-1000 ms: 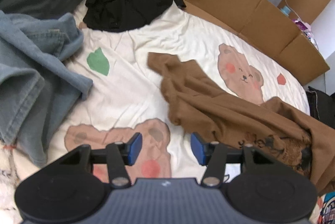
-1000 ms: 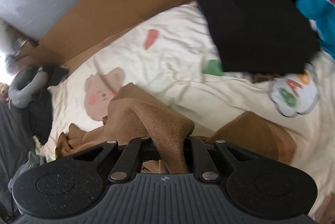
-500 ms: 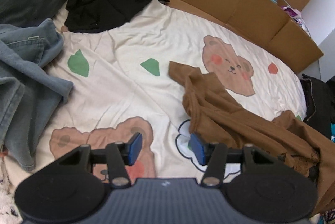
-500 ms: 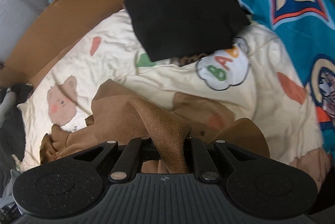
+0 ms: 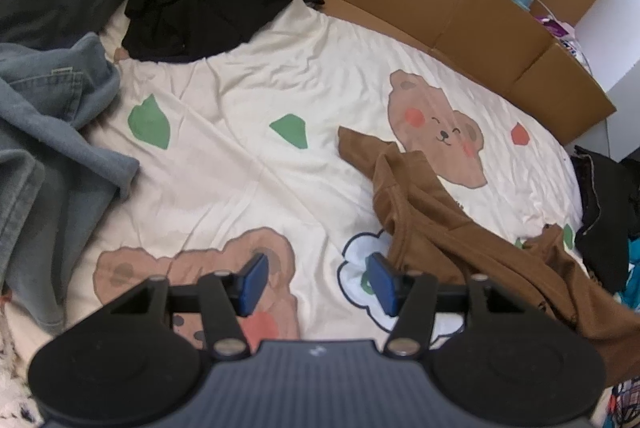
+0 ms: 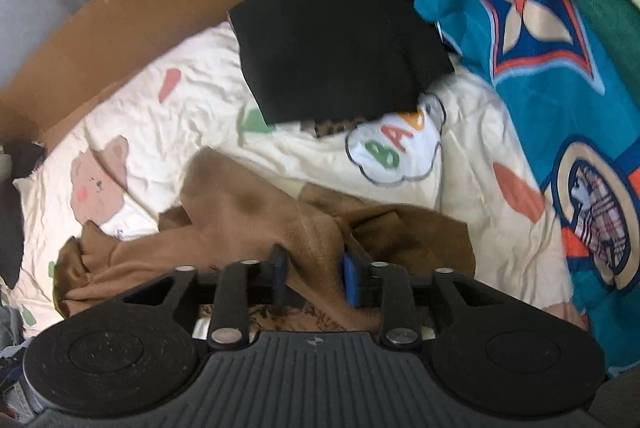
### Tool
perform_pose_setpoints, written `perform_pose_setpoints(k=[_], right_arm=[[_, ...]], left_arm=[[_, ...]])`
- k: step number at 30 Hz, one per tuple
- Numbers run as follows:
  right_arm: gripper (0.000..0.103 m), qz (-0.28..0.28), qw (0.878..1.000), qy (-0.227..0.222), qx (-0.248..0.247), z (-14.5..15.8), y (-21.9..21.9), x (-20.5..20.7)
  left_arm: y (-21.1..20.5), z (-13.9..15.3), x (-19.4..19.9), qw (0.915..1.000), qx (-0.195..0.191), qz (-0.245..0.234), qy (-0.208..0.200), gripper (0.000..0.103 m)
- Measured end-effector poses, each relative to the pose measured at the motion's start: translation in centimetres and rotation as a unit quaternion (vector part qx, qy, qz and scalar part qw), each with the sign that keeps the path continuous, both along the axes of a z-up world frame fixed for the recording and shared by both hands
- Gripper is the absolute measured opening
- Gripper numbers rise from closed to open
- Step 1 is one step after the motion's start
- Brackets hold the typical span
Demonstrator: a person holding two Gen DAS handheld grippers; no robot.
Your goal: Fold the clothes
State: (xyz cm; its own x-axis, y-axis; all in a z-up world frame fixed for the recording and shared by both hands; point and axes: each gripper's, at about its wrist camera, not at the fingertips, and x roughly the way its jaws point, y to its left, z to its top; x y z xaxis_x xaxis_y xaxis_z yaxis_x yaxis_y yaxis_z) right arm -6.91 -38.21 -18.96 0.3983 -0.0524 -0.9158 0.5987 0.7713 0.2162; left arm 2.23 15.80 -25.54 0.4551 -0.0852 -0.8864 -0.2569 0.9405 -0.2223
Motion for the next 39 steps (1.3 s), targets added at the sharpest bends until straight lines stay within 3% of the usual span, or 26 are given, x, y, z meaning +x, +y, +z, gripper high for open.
perform_pose_setpoints(k=[10, 16, 18, 20, 27, 30, 33, 39], right_arm=[[0.043, 0.079, 0.995, -0.060, 0.028, 6.8, 0.4, 4.7], [0.045, 0.173, 0.981, -0.082, 0.026, 11.4, 1.2, 9.7], [0.055, 0.202, 0.975, -0.087, 0.024, 12.5, 1.6, 11.4], [0.056, 0.229, 0.969, -0.089, 0.025, 13.1, 2.2, 13.2], [0.058, 0.314, 0.944, -0.099, 0.034, 12.0, 5.4, 19.6], [0.061, 0.338, 0.935, -0.092, 0.051, 10.3, 6.8, 21.5], [0.061, 0.356, 0.930, -0.084, 0.036, 8.4, 8.6, 23.1], [0.061, 0.415, 0.907, -0.062, 0.040, 3.5, 11.5, 26.2]], left_arm=[[-0.2, 1.6, 0.2, 0.9999, -0.004, -0.003, -0.009, 0.059], [0.0, 3.6, 1.0, 0.9998, 0.002, -0.010, -0.016, 0.060], [0.1, 4.0, 1.7, 0.9998, 0.000, -0.010, -0.019, 0.063], [0.2, 4.1, 2.4, 0.9996, -0.002, -0.016, -0.024, 0.064], [-0.7, 2.5, 6.2, 0.9994, -0.005, -0.033, -0.008, 0.064], [-1.6, 1.6, 7.3, 0.9992, -0.007, -0.037, -0.013, 0.064], [-2.7, 0.5, 8.1, 0.9988, -0.013, -0.043, -0.021, 0.068], [-4.8, -2.4, 9.7, 0.9979, -0.027, -0.056, -0.014, 0.068]])
